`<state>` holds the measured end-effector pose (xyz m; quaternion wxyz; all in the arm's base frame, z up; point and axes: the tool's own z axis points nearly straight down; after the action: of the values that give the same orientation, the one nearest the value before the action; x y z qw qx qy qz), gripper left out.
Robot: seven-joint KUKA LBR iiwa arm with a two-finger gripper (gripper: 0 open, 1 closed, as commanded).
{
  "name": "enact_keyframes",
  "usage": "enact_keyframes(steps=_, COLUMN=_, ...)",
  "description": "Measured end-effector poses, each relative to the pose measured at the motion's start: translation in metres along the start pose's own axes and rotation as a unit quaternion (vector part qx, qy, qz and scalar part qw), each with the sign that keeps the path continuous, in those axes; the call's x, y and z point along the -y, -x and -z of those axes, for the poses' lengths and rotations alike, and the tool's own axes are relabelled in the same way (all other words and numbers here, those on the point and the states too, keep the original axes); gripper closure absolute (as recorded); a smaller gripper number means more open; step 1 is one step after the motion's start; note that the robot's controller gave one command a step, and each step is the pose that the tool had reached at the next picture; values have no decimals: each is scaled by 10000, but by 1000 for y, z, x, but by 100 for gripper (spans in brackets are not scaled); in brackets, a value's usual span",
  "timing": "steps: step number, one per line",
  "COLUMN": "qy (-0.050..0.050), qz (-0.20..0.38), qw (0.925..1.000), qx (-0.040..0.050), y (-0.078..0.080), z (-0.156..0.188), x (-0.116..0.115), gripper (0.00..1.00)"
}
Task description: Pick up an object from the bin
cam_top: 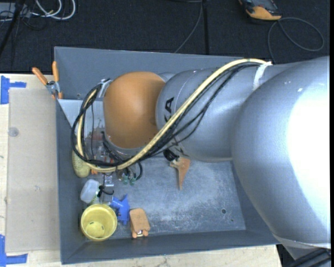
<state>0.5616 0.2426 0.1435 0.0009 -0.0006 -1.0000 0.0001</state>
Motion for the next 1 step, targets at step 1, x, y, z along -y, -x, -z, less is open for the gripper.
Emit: enact_keyframes(steps=1, qy=12, qz=253, qw=9997, qx=43, y=-8, z=-16, x=1, gripper=0)
